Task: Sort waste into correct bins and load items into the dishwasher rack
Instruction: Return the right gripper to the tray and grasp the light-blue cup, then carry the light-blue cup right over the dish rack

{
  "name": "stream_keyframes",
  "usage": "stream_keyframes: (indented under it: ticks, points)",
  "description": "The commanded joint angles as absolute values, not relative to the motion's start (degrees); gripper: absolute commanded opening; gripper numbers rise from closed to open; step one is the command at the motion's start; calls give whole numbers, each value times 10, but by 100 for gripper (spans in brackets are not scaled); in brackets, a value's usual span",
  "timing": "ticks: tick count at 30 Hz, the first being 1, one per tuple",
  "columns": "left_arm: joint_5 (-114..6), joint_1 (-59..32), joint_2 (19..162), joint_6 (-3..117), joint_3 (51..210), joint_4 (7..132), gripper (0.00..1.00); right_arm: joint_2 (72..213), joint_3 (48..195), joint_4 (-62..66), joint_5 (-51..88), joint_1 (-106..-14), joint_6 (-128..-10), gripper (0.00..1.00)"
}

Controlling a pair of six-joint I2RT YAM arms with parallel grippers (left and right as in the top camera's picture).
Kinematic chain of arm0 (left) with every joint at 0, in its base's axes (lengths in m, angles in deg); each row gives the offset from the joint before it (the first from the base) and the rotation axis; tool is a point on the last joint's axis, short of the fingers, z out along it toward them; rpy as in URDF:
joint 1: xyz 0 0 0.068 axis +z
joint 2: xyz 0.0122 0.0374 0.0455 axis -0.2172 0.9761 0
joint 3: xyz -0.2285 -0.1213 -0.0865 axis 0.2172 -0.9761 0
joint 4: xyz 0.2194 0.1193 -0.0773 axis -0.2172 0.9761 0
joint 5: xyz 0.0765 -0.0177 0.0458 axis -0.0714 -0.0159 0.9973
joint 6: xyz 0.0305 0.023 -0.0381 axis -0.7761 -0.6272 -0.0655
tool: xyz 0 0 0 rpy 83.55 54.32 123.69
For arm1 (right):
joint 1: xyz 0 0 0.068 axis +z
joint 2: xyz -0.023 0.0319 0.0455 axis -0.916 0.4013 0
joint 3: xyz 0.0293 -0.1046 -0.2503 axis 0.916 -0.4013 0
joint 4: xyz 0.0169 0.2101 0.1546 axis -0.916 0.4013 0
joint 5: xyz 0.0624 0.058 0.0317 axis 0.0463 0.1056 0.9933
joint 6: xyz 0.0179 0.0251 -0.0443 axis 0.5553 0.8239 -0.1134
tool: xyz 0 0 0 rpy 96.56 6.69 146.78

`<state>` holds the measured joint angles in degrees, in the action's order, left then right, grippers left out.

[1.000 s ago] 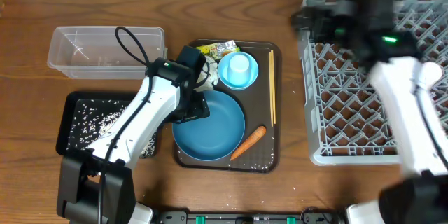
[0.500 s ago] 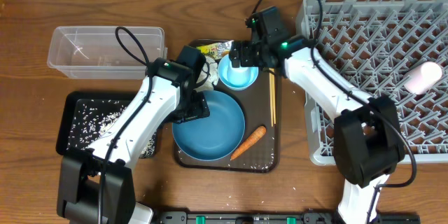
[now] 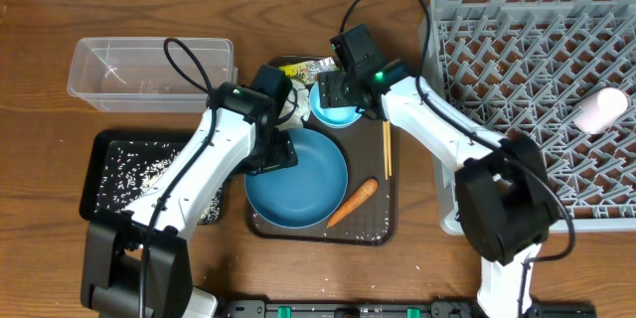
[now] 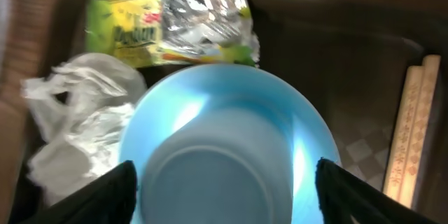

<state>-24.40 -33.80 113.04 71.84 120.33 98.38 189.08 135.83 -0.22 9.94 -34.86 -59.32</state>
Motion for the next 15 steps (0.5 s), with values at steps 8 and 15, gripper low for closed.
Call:
stream_keyframes:
  ticks: [8,15]
  points:
    - [-233,-338,1125,713,1202,985,98,1876,1378,14,86,-356,-583,52]
    - [-233,-338,1125,713,1202,985,98,1760,1456,65,85,-419,-593,53]
